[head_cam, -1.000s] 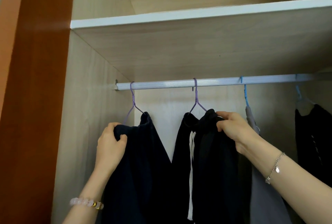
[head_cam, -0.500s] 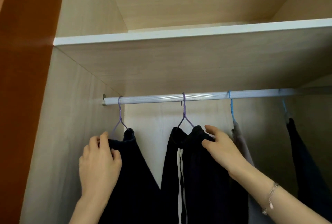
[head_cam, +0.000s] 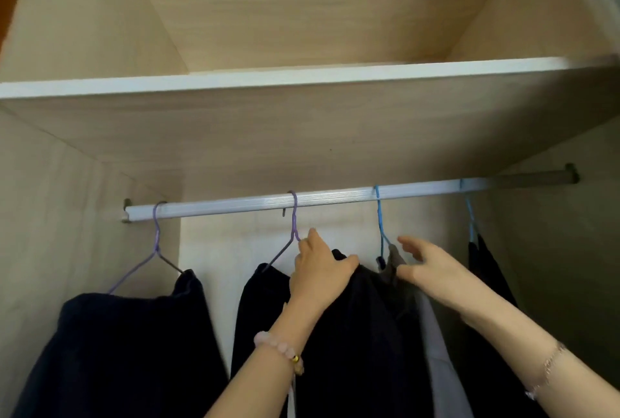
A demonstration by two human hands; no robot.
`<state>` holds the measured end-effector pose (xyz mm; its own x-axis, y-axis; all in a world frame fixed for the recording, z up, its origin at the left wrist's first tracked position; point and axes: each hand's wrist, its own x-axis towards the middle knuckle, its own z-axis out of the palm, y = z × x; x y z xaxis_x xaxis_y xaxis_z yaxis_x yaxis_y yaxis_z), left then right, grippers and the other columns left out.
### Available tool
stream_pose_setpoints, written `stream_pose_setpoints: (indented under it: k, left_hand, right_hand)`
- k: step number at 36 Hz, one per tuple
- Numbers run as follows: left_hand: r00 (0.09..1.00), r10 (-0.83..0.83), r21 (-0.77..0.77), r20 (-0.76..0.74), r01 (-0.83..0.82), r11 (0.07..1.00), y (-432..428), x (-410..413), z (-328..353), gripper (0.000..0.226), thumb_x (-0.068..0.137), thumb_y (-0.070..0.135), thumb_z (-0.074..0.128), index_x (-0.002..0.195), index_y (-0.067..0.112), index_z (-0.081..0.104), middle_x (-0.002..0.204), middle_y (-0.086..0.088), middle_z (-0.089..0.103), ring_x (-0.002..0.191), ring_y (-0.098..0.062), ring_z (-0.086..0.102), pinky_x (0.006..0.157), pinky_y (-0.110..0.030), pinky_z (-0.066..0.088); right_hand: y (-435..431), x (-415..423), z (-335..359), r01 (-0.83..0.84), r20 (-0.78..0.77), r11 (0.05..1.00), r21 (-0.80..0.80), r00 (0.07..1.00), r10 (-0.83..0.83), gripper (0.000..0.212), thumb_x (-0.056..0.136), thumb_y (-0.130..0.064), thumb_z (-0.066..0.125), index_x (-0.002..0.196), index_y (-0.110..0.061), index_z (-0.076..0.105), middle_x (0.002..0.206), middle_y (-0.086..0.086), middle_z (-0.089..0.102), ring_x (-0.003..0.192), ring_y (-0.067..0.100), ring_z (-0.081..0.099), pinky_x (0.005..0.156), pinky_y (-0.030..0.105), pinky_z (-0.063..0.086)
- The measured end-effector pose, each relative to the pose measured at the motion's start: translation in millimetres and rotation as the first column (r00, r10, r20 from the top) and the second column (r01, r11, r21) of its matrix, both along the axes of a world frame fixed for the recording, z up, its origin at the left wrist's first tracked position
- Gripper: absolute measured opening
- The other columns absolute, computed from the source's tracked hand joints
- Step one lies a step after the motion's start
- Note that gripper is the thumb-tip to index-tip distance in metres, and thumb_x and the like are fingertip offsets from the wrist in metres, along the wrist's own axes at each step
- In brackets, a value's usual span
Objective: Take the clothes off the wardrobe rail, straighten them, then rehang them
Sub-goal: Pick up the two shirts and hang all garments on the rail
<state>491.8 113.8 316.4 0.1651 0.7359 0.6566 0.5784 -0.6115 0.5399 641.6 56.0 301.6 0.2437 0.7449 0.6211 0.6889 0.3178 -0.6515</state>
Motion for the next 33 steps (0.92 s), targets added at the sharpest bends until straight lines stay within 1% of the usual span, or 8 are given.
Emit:
stream_pose_setpoints:
  k: [5,8,13,20,24,26,29,33]
  left_hand:
    - [0.985,-0.056,-0.195,0.161,0.088,0.977,16,13,-1,0.088,0.087,0.033,0.060,0.152,0.009,0.006,0.151,-0.008,0.018,0.130,-0.028,0.041,0.105,-0.038,0.042]
    - [0.972,-0.107,-0.249,0.210,0.159,0.955,17,15,0,0.089,0.087,0.025,0.060,0.154,0.016,0.002,0.148,-0.011,0.028,0.126,-0.028,0.045,0.091,-0.030,0.041]
    - [0.927,-0.112,-0.250,0.357,0.210,0.945,22,19,0,0.059,0.085,0.019,0.064,0.138,0.013,0.040,0.112,-0.005,0.049,0.097,-0.020,0.053,0.080,-0.028,0.043]
    - [0.790,-0.127,-0.282,0.600,0.357,0.891,23,19,4,0.074,0.086,0.013,0.068,0.147,0.012,0.027,0.112,-0.007,0.046,0.099,-0.022,0.050,0.082,-0.030,0.044]
    - [0.750,-0.113,-0.257,0.652,0.359,0.897,22,14,-1,0.070,0.087,0.016,0.066,0.145,0.008,0.027,0.088,-0.003,0.051,0.075,-0.015,0.052,0.056,-0.025,0.043]
    - [0.757,-0.104,-0.263,0.645,0.348,0.900,21,7,-3,0.055,0.086,0.017,0.064,0.135,0.002,0.042,0.096,-0.011,0.060,0.076,-0.018,0.056,0.054,-0.025,0.044]
    - [0.749,-0.094,-0.222,0.656,0.310,0.924,22,-6,-5,0.013,0.086,0.011,0.061,0.093,0.001,0.062,0.089,-0.016,0.063,0.073,-0.024,0.058,0.062,-0.028,0.048]
    - [0.704,-0.073,-0.161,0.706,0.261,0.952,28,-22,-9,0.010,0.086,0.006,0.057,0.077,0.004,0.061,0.069,-0.013,0.061,0.067,-0.027,0.055,0.071,-0.033,0.050]
  right_hand:
    - [-2,14,-5,-0.163,-0.234,0.986,-0.038,0.961,0.150,0.031,0.080,0.006,0.047,0.102,-0.008,0.064,0.105,0.019,0.066,0.089,0.022,0.059,0.072,0.028,0.045]
    - [0,18,-8,-0.180,-0.287,0.984,0.000,0.942,0.173,0.040,0.073,0.002,0.051,0.109,-0.007,0.065,0.102,0.013,0.068,0.082,0.017,0.061,0.066,0.021,0.046]
    - [3,24,-14,-0.232,-0.314,0.972,0.028,0.921,0.229,0.042,0.078,0.011,0.042,0.101,-0.012,0.069,0.088,0.009,0.071,0.071,0.017,0.064,0.053,0.014,0.048]
    - [3,28,-12,-0.298,-0.449,0.952,0.070,0.843,0.297,0.046,0.079,0.017,0.039,0.105,-0.009,0.065,0.084,0.005,0.072,0.074,0.022,0.067,0.053,0.019,0.052]
    - [2,31,-12,-0.297,-0.471,0.952,0.081,0.830,0.299,0.048,0.081,0.017,0.038,0.120,-0.003,0.059,0.087,0.003,0.068,0.076,0.020,0.065,0.050,0.017,0.051]
    - [-1,31,-13,-0.292,-0.470,0.953,0.085,0.831,0.297,0.050,0.083,0.018,0.038,0.126,-0.001,0.055,0.092,0.001,0.065,0.076,0.015,0.062,0.047,0.013,0.050]
    - [-1,31,-12,-0.276,-0.482,0.957,0.090,0.828,0.285,0.052,0.084,0.018,0.039,0.131,0.000,0.050,0.105,0.005,0.062,0.077,0.011,0.060,0.047,0.012,0.050]
    - [-1,33,-11,-0.231,-0.496,0.969,0.087,0.834,0.243,0.054,0.084,0.017,0.039,0.134,-0.001,0.047,0.117,0.010,0.061,0.085,0.016,0.062,0.054,0.016,0.052]
